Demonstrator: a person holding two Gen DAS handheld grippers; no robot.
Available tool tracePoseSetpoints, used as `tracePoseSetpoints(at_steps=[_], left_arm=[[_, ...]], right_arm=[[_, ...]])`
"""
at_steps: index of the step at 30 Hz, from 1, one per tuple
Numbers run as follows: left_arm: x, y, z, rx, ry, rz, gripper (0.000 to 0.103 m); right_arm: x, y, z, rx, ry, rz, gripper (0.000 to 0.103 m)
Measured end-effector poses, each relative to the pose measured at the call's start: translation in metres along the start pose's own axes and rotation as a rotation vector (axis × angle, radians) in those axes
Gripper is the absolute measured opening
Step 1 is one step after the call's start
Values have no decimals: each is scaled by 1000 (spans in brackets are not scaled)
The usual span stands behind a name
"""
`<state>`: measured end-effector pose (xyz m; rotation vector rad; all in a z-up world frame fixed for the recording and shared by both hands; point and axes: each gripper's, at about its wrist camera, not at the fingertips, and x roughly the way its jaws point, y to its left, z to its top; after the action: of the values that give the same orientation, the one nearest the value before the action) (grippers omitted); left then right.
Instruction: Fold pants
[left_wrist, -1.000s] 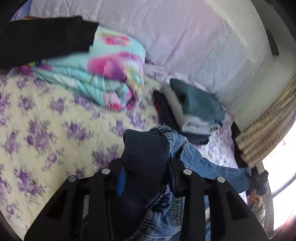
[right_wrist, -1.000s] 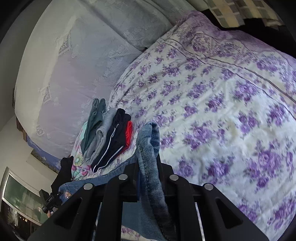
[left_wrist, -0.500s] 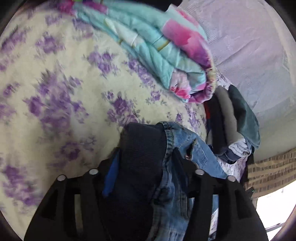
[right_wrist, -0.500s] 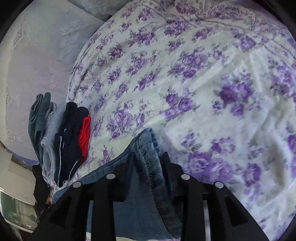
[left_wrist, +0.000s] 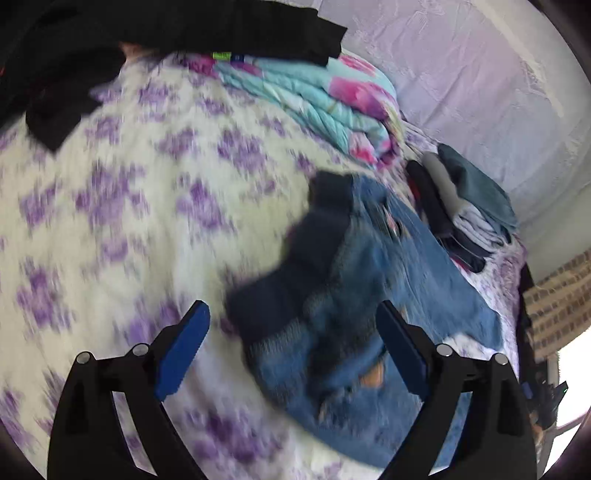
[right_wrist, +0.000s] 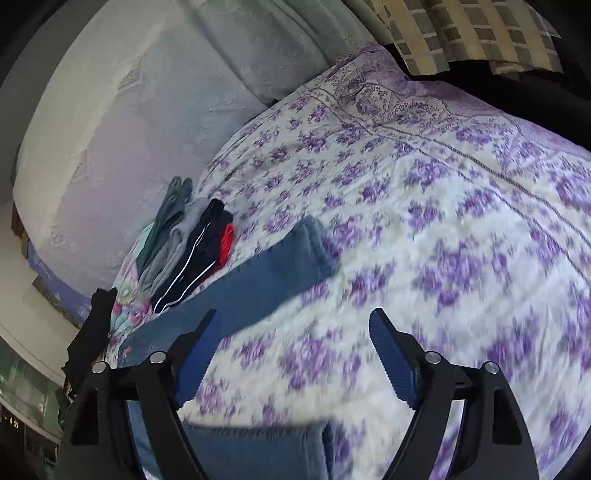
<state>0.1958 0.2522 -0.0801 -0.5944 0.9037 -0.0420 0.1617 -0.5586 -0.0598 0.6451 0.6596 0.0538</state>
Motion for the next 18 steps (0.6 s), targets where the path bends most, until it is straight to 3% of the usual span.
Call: tracePoseSetpoints(at_steps=[4,8,13,18], left_arm=[[2,5,-32,-16,16,-62,89],[8,5,-49,-1,31,-52,89],[6,2,-58,11,19,-43,90],[3,1,-60,3,26,-55,90]], right_arm=[[-38,3,-63,-17,20,6,92],[-55,2,-110,-46,68,-22,92],[-59,-13,-143,62,95,45,90],[-57,-16,-169,176,111,164,79]])
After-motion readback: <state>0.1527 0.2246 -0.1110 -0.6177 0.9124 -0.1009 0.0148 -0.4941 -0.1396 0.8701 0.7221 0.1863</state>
